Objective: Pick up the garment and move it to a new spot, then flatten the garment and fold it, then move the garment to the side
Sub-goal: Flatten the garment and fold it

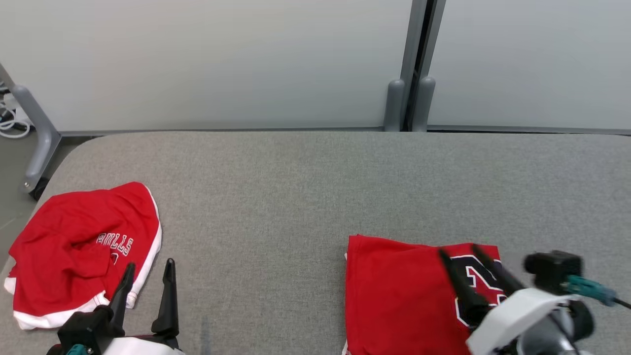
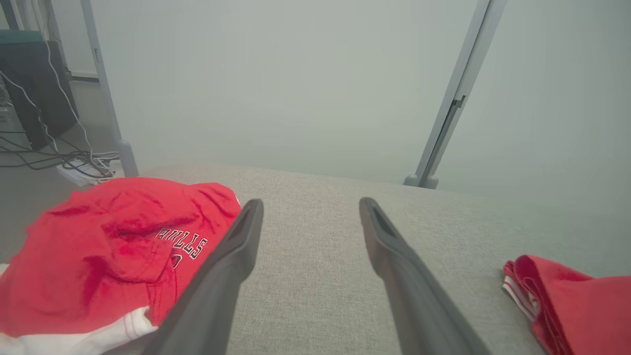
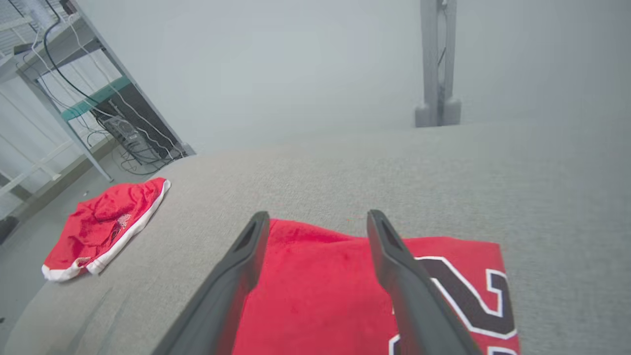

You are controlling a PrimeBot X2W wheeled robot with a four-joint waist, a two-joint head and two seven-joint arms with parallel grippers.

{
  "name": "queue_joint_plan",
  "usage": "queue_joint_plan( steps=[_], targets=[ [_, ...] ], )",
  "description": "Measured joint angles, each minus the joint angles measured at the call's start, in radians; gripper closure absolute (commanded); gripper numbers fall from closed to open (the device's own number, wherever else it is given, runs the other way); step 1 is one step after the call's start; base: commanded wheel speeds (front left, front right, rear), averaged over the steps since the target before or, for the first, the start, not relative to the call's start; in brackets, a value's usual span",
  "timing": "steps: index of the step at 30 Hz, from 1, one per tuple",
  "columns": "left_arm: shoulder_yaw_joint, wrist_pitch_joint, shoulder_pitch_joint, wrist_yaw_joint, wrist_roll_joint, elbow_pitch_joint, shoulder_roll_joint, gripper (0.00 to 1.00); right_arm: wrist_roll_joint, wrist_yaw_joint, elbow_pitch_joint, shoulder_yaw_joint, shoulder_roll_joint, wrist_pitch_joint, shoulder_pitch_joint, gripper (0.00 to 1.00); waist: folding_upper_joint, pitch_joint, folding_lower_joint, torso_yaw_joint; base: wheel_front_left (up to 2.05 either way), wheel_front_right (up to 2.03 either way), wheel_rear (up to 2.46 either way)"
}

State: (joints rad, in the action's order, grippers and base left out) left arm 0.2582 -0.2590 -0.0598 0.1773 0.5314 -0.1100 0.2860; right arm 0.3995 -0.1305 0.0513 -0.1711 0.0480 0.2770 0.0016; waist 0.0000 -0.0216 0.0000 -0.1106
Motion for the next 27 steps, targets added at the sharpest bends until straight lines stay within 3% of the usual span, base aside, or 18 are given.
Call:
queue_joint_plan(
  steps=[9, 19, 27],
  targets=[
    [-0.054, -0.001, -0.041, -0.009, -0.059, 0.041, -0.015, 0.00, -0.035, 0.000, -0.047, 0.200, 0.000, -0.243, -0.004, 0.00, 0.0000, 0.052, 0.0000, 0.029, 0.00, 0.00, 0.00],
    [-0.073, -0.003, -0.055, -0.038, -0.124, -0.016, -0.022, 0.00, -0.216, 0.000, -0.175, 0.253, 0.000, -0.280, -0.021, 0.00, 0.0000, 0.074, 0.0000, 0.036, 0.00, 0.00, 0.00],
    [-0.070, 0.002, -0.056, -0.050, -0.140, -0.111, 0.006, 0.00, -0.237, 0.000, -0.269, 0.247, 0.000, -0.263, -0.036, 0.00, 0.0000, 0.090, 0.0000, 0.039, 0.00, 0.00, 0.00]
  ],
)
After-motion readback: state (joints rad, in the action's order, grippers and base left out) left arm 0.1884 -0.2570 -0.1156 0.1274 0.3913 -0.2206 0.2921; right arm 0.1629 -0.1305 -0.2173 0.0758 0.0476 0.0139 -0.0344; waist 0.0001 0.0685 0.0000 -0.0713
